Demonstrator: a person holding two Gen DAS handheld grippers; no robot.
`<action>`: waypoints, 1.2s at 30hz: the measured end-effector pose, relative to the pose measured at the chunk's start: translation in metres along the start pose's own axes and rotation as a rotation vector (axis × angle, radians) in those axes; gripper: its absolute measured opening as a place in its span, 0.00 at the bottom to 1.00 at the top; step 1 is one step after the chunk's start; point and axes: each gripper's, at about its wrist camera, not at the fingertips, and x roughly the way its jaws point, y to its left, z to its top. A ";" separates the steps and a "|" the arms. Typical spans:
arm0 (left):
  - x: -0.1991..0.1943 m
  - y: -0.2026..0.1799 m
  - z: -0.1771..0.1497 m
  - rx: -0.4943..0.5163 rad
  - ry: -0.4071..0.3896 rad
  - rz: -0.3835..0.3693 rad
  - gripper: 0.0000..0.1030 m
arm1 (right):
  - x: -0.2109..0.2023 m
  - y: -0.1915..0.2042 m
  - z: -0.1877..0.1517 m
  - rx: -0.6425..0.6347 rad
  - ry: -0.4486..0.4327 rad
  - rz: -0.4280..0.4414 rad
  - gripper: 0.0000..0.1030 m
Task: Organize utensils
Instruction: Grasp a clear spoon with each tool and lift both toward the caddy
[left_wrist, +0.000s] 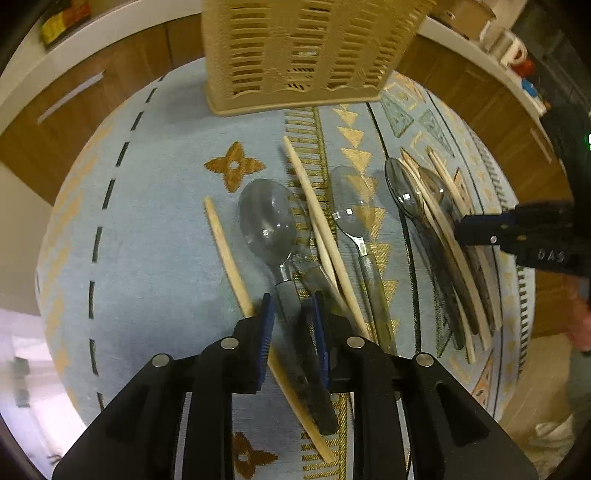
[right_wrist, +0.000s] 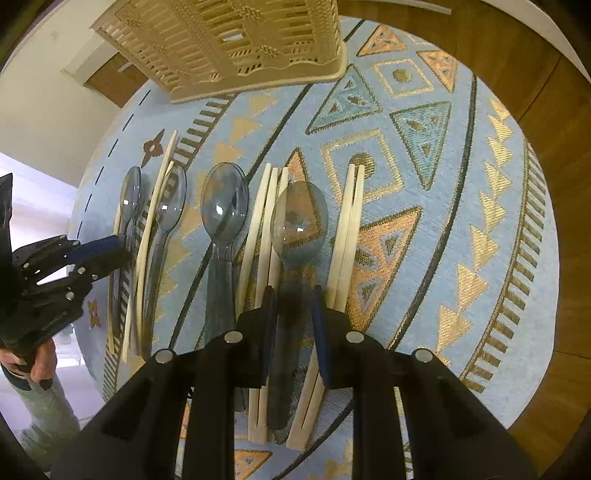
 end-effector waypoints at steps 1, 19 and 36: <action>0.001 -0.002 0.000 0.007 0.000 0.017 0.13 | 0.000 0.001 0.002 -0.003 0.004 -0.004 0.11; -0.141 0.018 0.024 -0.113 -0.568 -0.176 0.09 | -0.115 0.028 0.002 -0.145 -0.519 0.118 0.09; -0.130 0.036 0.163 -0.187 -0.880 -0.123 0.09 | -0.170 0.017 0.132 -0.027 -0.932 0.004 0.09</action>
